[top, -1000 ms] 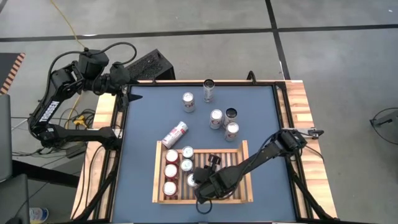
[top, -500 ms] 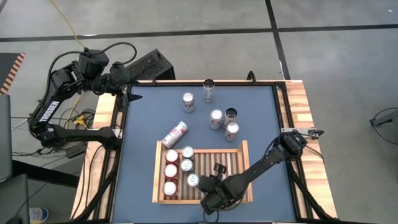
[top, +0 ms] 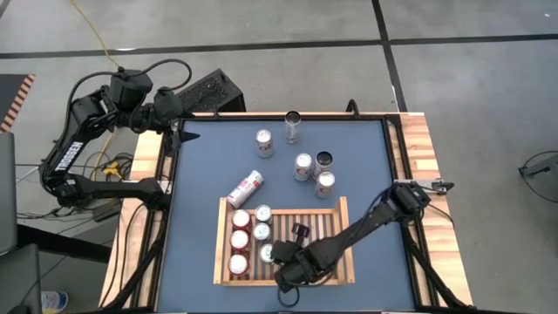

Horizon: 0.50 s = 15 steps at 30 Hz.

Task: Place canned beverage on shelf
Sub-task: Adjust the blue soda can on the shelf

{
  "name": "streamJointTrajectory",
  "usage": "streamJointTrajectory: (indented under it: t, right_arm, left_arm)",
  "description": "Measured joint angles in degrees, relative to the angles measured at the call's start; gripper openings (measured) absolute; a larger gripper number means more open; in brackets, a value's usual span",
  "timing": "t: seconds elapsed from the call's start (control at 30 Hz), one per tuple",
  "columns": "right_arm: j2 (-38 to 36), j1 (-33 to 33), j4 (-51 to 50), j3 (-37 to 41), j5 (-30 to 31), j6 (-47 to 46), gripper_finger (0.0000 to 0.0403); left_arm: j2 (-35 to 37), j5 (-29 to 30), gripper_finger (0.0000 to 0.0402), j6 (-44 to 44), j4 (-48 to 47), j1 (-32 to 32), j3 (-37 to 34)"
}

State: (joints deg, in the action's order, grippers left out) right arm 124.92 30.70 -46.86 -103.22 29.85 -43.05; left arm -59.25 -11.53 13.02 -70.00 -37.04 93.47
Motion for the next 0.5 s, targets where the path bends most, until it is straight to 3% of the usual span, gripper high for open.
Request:
streamJointTrajectory:
  t: [0.5]
  right_arm:
    - [0.02, -1.19, -2.36, 0.00, -0.18, 0.64, 0.0004]
  left_arm:
    - [0.00, 0.02, 0.0291, 0.37, 0.00, 0.00, 0.00]
